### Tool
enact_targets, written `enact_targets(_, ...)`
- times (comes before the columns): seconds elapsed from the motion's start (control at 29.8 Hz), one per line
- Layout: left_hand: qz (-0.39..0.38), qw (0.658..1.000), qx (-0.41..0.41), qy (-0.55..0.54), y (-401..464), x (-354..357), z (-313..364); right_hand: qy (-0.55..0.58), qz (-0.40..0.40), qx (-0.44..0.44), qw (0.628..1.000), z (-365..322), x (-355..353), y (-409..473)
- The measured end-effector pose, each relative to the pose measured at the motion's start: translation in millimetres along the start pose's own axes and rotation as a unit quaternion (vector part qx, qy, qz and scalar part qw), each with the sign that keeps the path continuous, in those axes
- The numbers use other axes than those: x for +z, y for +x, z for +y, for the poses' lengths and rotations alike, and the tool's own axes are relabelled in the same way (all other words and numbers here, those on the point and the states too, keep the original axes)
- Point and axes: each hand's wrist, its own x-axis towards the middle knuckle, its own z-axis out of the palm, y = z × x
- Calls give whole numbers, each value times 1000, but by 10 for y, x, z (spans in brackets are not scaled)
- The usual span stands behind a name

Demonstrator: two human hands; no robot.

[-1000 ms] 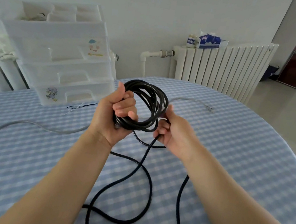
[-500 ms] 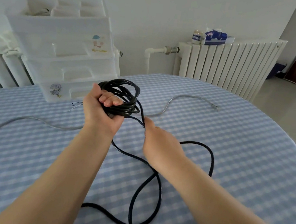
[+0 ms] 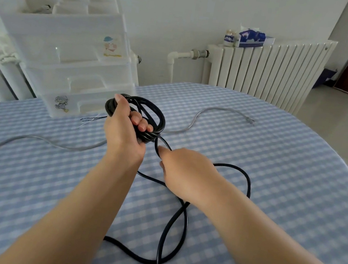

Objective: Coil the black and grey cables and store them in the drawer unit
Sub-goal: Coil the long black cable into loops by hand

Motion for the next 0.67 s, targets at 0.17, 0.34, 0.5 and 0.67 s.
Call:
enact_targets(0.17, -45, 979, 114, 166, -63, 56, -75, 30, -59, -35, 997, 0, -56, -41)
enact_targets(0.34, -136, 860, 279, 404, -71, 10, -161, 285, -185, -30, 940, 102, -194, -38)
enact_targets(0.5, -150, 744, 352, 549, -42, -46, -198, 483, -208, 16, 850, 207, -259, -51)
enact_targets(0.67, -174, 695, 367, 593, 14, -85, -188, 604, -221, 48, 764, 311, -302, -46)
